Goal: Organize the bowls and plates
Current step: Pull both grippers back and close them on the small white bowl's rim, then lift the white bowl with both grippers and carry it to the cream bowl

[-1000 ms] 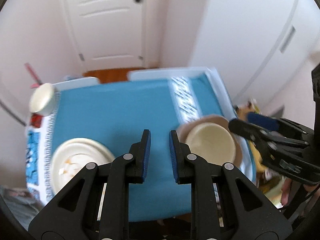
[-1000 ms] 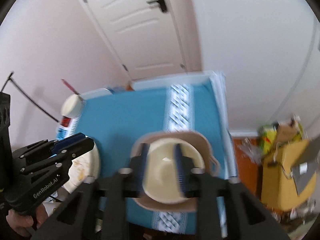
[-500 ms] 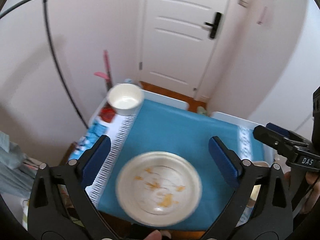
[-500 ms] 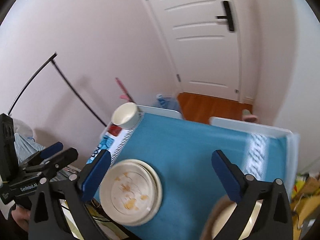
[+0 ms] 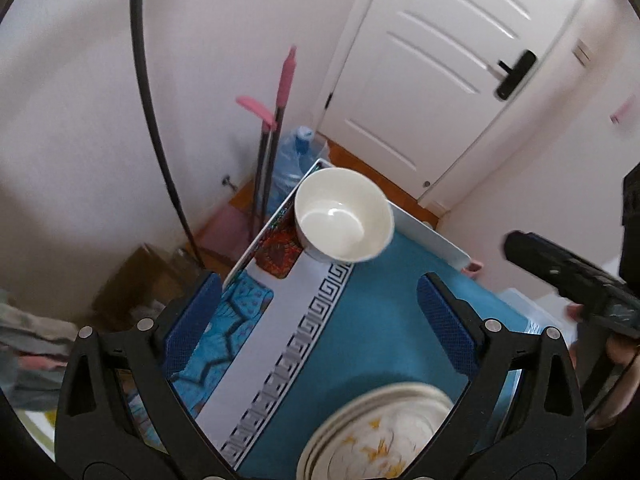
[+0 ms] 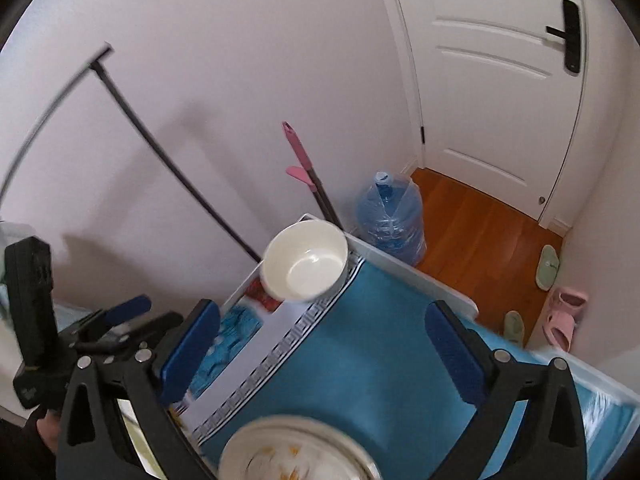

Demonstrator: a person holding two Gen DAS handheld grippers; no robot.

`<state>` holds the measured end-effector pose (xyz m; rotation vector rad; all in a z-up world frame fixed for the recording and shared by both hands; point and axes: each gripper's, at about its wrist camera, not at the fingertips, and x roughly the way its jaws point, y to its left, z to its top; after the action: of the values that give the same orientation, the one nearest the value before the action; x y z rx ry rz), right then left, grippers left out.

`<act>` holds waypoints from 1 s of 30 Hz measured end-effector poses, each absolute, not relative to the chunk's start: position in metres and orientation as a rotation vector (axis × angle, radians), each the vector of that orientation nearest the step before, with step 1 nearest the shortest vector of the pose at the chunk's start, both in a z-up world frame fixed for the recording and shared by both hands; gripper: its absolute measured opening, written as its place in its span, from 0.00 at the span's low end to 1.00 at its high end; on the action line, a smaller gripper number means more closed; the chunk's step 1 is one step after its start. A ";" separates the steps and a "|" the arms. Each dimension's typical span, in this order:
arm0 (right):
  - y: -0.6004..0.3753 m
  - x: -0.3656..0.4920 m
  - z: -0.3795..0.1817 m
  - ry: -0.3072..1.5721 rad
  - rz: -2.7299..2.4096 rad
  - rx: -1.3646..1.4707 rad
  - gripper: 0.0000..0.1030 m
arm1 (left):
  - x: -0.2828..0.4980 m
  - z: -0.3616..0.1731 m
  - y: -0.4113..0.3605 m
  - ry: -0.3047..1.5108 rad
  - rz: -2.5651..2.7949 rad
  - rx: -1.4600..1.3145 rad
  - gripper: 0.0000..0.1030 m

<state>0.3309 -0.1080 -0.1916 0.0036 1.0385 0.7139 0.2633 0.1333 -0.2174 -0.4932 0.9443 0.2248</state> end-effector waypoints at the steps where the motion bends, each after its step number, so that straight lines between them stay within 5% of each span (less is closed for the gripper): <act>1: -0.098 0.341 -0.201 1.053 0.704 -0.015 0.99 | 0.269 -0.226 0.139 0.950 0.226 -0.521 0.94; 7: -0.061 0.393 -0.280 1.235 0.700 0.011 0.89 | 0.314 -0.289 0.155 1.024 0.179 -0.671 0.60; 9: -0.058 0.403 -0.298 1.279 0.694 0.035 0.70 | 0.322 -0.300 0.154 1.041 0.169 -0.675 0.53; 13: -0.045 0.413 -0.323 1.321 0.710 0.055 0.55 | 0.339 -0.317 0.155 1.059 0.142 -0.678 0.43; 15: -0.039 0.414 -0.330 1.329 0.719 0.046 0.41 | 0.344 -0.321 0.156 1.068 0.142 -0.670 0.29; 20: -0.032 0.417 -0.337 1.331 0.721 0.059 0.18 | 0.352 -0.329 0.162 1.072 0.170 -0.642 0.21; 30: -0.031 0.410 -0.332 1.288 0.708 0.052 0.16 | 0.352 -0.313 0.155 1.018 0.153 -0.530 0.20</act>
<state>0.4100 -0.0311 -0.3318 0.0521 1.2875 0.7085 0.3524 0.1548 -0.3131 -0.5302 1.0184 0.1532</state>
